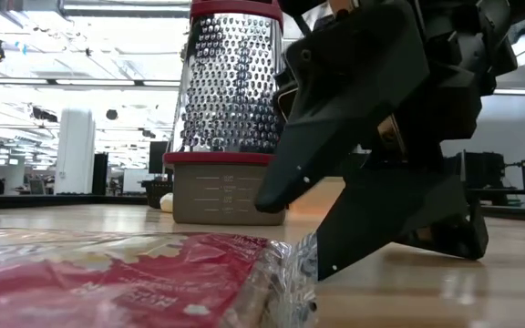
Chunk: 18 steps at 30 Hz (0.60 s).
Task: Pick & Place Food Item
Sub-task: Put the red popcorn bag into the orange bin
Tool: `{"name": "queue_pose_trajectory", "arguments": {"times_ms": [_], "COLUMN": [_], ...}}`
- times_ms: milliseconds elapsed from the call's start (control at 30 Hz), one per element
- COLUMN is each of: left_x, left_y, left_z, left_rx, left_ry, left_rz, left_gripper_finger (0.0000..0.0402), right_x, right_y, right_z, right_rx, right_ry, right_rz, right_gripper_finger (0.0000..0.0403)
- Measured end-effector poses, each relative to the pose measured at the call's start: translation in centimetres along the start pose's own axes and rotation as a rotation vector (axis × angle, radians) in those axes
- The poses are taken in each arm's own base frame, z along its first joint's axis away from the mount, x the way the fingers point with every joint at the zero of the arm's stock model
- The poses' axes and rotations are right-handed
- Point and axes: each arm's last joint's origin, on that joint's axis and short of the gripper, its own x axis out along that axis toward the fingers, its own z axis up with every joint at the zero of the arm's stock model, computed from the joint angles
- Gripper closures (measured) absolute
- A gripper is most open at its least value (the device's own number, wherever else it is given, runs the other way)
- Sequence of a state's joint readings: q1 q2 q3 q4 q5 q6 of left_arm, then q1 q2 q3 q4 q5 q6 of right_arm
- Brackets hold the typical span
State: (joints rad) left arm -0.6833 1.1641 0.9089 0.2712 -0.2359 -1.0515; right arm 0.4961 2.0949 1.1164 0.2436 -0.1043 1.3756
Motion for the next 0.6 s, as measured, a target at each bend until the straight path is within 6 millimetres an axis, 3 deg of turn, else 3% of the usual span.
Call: {"name": "queue_pose_trajectory", "arguments": {"times_ms": [333,600], "left_x": [0.00,0.00], "left_y": [0.00,0.01], "left_z": [0.00,0.00], "left_rx": [0.000,0.000], "left_ry": [0.001,-0.001], "left_rz": [0.000,0.002], "left_gripper_finger": [0.0193,0.0193], "right_x": [0.00,-0.64], "right_y": [-0.11,0.38], "right_z": [0.35,-0.07], "right_rx": [-0.066,-0.129], "right_ry": [-0.004,-0.099], "right_rz": [0.004,-0.027], "right_gripper_finger": [0.0393,0.0402]}}
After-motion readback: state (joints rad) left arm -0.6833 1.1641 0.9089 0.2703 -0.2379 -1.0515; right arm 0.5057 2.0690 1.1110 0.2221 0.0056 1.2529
